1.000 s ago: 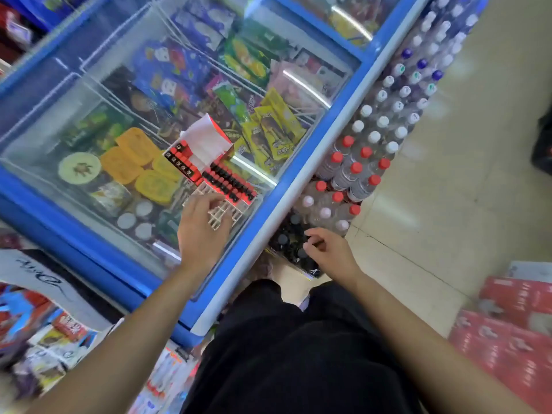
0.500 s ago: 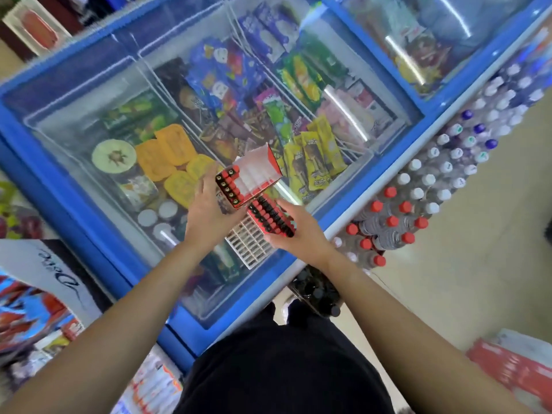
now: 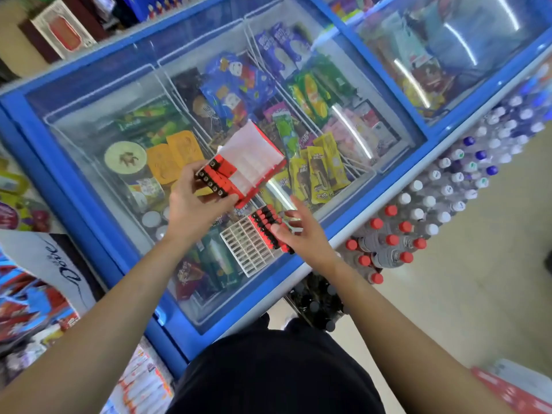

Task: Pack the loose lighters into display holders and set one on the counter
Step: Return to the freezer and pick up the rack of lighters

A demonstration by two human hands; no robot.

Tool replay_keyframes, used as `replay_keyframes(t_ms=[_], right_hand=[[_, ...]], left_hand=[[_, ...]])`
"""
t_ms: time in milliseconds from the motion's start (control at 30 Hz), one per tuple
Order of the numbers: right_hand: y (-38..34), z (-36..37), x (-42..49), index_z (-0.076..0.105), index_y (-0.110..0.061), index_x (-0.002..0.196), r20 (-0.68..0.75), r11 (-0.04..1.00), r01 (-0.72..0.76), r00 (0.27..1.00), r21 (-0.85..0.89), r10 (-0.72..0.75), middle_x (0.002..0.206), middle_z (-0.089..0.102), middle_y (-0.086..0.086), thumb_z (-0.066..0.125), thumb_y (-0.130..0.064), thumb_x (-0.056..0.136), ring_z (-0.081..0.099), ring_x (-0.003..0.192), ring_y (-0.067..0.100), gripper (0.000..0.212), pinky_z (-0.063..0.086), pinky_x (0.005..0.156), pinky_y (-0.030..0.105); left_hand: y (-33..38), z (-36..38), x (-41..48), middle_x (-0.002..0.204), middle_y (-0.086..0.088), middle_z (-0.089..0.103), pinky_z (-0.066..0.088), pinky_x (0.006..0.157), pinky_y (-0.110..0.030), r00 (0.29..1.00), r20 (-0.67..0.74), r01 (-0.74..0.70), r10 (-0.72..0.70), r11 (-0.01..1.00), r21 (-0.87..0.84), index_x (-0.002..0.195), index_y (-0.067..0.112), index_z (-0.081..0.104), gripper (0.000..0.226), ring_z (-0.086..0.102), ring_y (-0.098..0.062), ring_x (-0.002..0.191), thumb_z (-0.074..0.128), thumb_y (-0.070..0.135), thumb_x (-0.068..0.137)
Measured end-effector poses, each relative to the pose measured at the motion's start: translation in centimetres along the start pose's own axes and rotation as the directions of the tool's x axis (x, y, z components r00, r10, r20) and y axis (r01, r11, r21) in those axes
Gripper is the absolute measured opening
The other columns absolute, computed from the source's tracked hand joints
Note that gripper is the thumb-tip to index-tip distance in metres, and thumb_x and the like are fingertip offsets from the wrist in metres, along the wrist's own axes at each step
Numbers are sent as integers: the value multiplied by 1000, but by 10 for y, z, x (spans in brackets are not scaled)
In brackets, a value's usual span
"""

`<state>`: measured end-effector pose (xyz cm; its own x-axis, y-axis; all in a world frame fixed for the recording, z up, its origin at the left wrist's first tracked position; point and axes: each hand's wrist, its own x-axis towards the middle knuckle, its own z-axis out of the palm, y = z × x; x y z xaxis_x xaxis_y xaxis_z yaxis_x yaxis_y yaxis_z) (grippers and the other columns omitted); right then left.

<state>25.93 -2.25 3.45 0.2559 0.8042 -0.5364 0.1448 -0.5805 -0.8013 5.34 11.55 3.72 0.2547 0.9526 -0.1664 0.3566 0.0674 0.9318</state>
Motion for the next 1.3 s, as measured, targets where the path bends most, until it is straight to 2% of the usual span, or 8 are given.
replay_keyframes(t_ms=[200,300,467,633,767,900,1033,1300], right_hand=[[-34,-45,-15,43,-52,143,-32,899,40,999,436,-28,137,58,-6,65,-44,93,61,124,17,56,56,98,44],[-31,-56,-29,55,-44,136,11,912,-12,1000,410,8,137,61,-2,60,-62,88,61,124,26,52,54,100,52],[1,-66,-62,60,-32,132,32,951,-71,997,302,64,130,67,-1,47,-85,81,64,121,20,75,50,106,46],[44,-83,-95,68,-29,120,14,924,-39,999,380,37,122,72,-2,42,-55,102,65,118,19,41,50,106,48],[82,-95,-118,67,-41,121,83,915,-77,995,395,48,127,69,-4,59,-85,72,63,122,20,66,46,108,54],[115,-104,-138,67,-48,110,143,931,-87,989,354,39,121,71,-7,51,-73,88,66,116,18,37,49,106,52],[129,-95,-166,62,-57,102,249,955,-117,967,273,48,107,67,-29,46,-60,98,61,114,5,17,45,110,43],[140,-30,-222,68,-34,122,453,986,-24,890,164,-54,125,70,-7,58,-55,96,62,123,12,35,42,112,42]], left_hand=[[37,6,-48,107,16,66,51,80,-15,953,282,-99,107,994,-43,118,37,57,71,62,-2,98,93,4,66],[47,22,-75,112,17,66,51,83,-14,925,363,-117,110,993,-2,121,40,58,68,63,-5,102,88,31,60],[56,50,-121,119,32,59,53,91,-21,915,387,-131,117,991,12,127,39,56,71,60,-1,109,84,37,61],[49,75,-169,136,25,57,47,105,-30,924,382,46,-18,997,-65,139,38,51,83,55,-6,129,85,46,63],[43,102,-218,138,8,62,48,108,-49,934,243,329,-261,895,-303,131,35,62,63,59,-17,127,74,50,71],[42,140,-280,122,-8,70,58,93,-46,878,212,475,-428,734,-485,135,26,59,55,70,-28,105,72,36,83],[43,157,-337,120,-8,73,61,89,-41,867,83,454,-491,711,-538,129,18,63,32,72,-24,103,63,13,98],[2,114,-442,115,0,75,59,80,-35,782,-170,374,-600,669,-643,120,34,68,32,73,-22,102,71,22,91]])
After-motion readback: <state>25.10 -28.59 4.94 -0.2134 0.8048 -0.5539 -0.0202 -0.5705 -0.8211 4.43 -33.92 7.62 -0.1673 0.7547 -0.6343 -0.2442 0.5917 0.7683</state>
